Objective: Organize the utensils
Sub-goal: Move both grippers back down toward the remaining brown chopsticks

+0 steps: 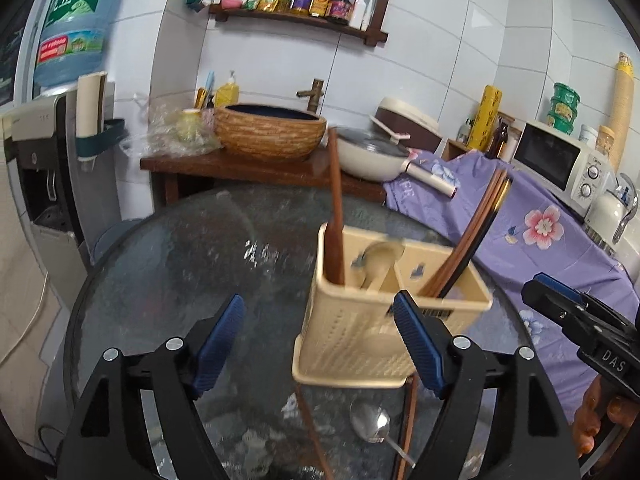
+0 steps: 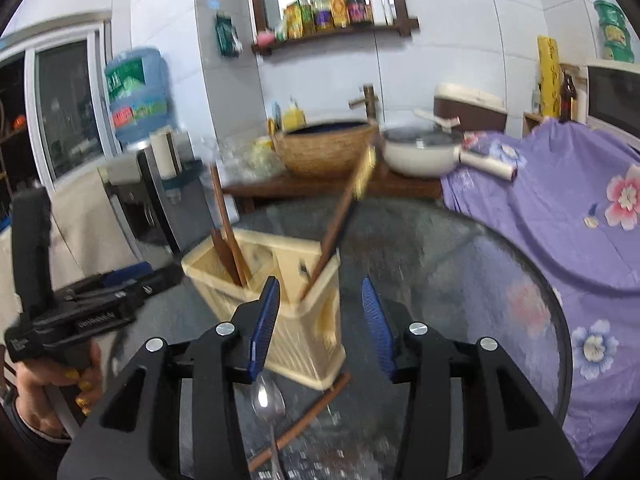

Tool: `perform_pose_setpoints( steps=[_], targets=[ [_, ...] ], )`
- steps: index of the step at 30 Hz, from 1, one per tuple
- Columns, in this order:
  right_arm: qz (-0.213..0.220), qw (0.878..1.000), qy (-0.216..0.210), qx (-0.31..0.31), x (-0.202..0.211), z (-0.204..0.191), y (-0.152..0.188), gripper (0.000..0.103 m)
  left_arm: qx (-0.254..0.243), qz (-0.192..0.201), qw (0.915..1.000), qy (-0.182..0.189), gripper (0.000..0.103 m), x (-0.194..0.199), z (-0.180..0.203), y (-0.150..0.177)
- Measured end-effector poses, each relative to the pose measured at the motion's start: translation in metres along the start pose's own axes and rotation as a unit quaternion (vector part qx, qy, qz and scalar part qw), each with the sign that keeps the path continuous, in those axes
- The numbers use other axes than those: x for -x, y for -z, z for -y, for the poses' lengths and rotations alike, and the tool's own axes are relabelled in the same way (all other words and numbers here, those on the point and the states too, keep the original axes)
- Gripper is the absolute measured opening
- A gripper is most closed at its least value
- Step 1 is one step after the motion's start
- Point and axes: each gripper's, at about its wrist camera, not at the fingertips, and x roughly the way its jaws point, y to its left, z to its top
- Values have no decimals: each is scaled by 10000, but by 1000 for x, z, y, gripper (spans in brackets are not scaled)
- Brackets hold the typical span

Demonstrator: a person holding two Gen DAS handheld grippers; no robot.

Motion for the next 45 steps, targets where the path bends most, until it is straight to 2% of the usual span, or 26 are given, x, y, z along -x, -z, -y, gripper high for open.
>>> perform_pose_setpoints(
  steps=[9,12,15,22,33,42,45],
  targets=[
    [-1229,9924,-53,-70,-49,4,83,44,-252,-726,9965,-315,75,-18,-12,66],
    [-1369,9902,184,227,-59,-4,98,44,-379,-853,9946,-461,75,-23,-12,81],
    [-1540,9870,238,387,-69,-10,107,44,-487,-973,9927,-529,75,-29,-12,91],
    [-1735,9832,290,497,-85,-19,119,44,-616,-1168,9897,-548,75,-38,-7,102],
    [-1848,9795,339,726,-80,-34,120,44,-645,-1252,9886,-533,75,-38,-4,110],
    [-2168,9739,301,604,-68,-16,128,44,-817,-1330,9858,-622,74,-45,0,110],
    [-2183,9750,235,339,-66,-7,126,44,-876,-1362,9846,-667,74,-50,1,108]
  ],
)
